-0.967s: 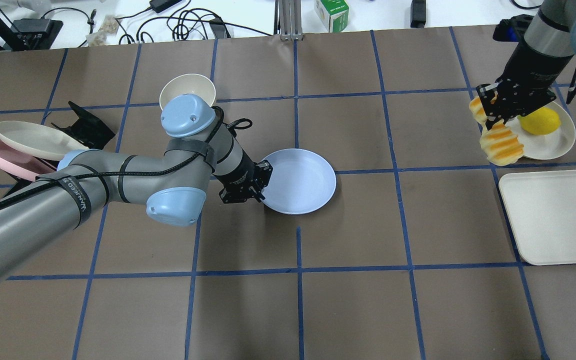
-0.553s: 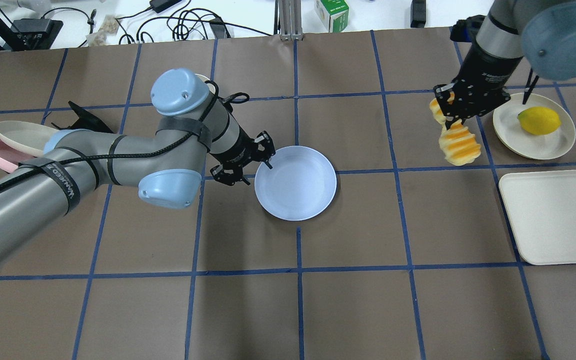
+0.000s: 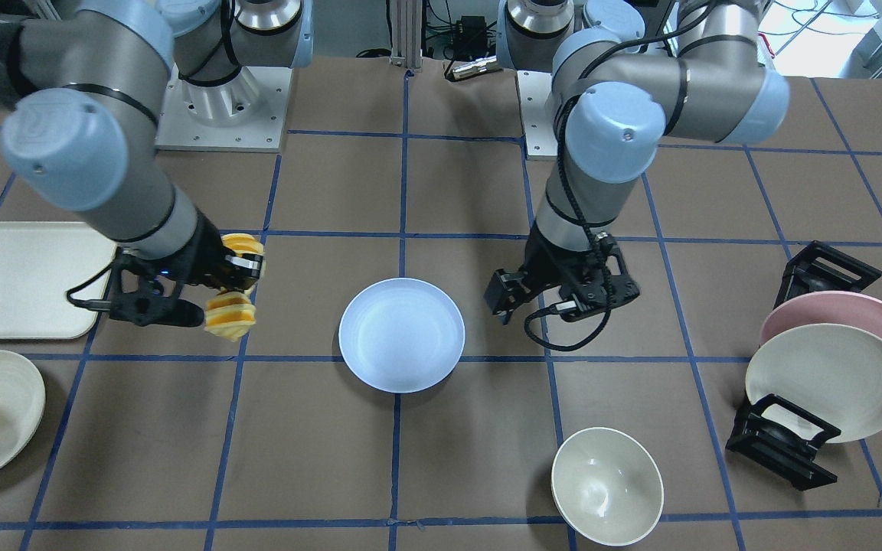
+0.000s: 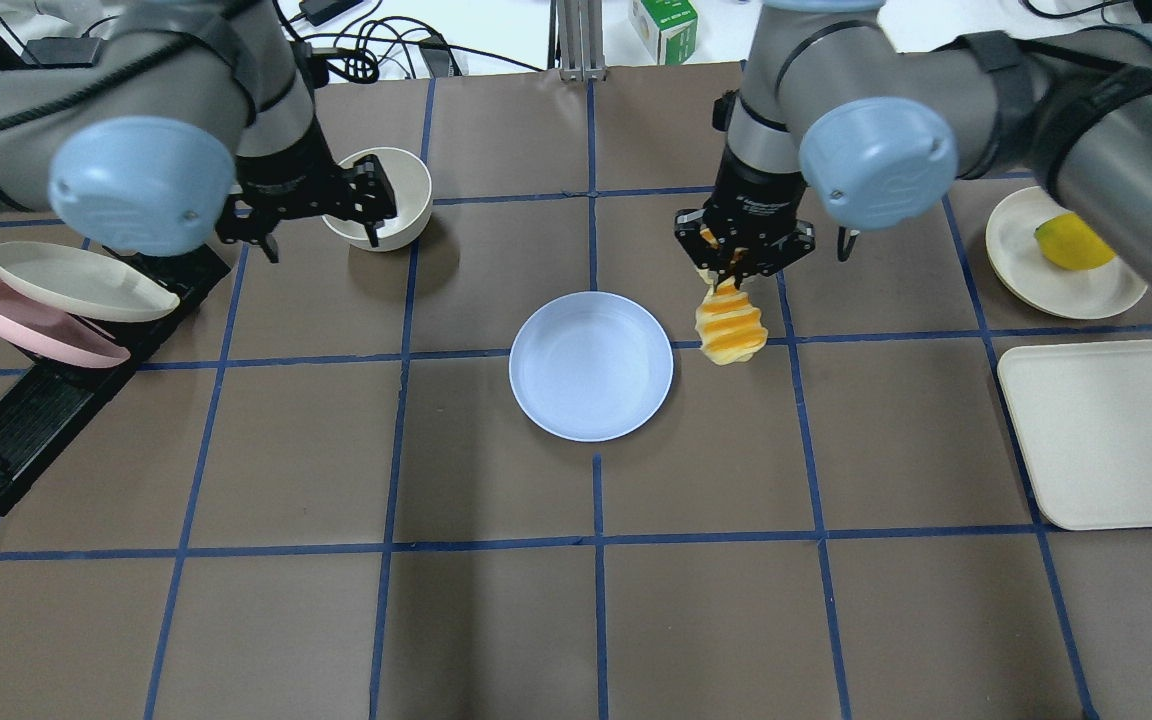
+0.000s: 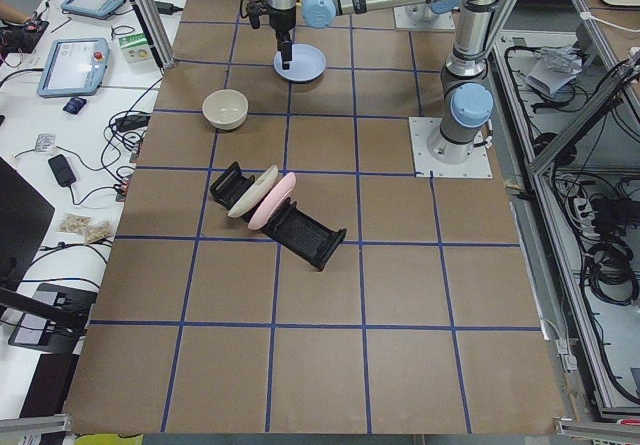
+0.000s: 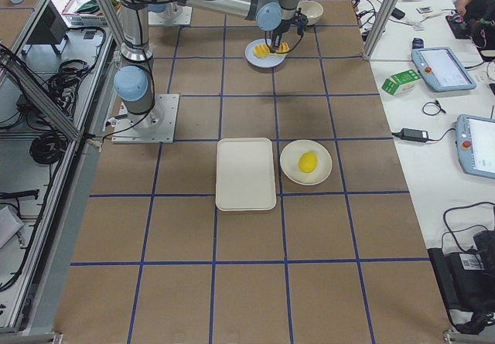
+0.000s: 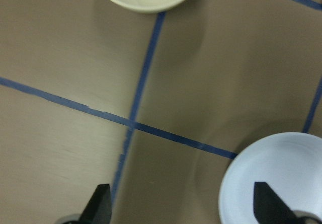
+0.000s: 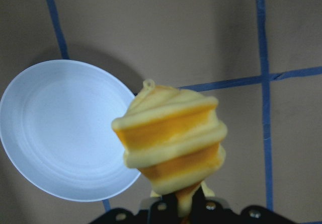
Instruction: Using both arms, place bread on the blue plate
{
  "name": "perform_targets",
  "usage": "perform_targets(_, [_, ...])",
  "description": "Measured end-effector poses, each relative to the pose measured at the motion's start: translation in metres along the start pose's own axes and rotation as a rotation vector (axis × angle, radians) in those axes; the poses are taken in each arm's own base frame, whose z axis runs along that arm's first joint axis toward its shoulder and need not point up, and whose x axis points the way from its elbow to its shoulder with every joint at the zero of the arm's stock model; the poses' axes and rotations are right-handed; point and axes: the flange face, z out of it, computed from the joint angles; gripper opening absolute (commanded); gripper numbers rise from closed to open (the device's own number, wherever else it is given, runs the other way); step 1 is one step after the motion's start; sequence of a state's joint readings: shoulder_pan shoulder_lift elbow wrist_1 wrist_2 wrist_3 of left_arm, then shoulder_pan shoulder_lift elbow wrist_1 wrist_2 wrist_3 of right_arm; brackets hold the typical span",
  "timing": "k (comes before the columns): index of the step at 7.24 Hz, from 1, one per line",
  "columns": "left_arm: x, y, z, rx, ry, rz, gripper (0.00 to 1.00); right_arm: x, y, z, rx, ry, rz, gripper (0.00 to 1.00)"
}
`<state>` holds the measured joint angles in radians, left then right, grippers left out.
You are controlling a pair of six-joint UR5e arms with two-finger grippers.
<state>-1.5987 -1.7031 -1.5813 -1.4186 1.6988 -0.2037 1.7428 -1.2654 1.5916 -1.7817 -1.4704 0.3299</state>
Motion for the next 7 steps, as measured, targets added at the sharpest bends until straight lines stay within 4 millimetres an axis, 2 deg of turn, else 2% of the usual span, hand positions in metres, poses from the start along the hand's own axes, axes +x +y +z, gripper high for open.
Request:
perform_targets(1, [-0.016, 0.007, -0.036, -0.001, -0.01, 0.017, 1.0, -0.029, 0.007, 0.018, 0.007, 0.003, 0.034, 0.0])
perform_targets(2, [-0.027, 0.013, -0.063, 0.002, -0.011, 0.015, 1.0, -0.053, 0.012, 0.037, 0.013, 0.005, 0.057, 0.0])
perform_targets(3, [-0.035, 0.017, -0.072, -0.011, -0.012, 0.0, 1.0, -0.075, 0.015, 0.056, 0.026, 0.002, 0.083, 0.0])
perform_targets(5, [-0.043, 0.017, -0.068, -0.028, -0.003, -0.035, 1.0, -0.102, 0.016, 0.09, 0.038, -0.002, 0.106, 0.0])
perform_targets(7, [-0.031, 0.019, -0.063, -0.037, 0.032, 0.065, 1.0, -0.114, 0.013, 0.123, 0.028, 0.004, 0.097, 0.0])
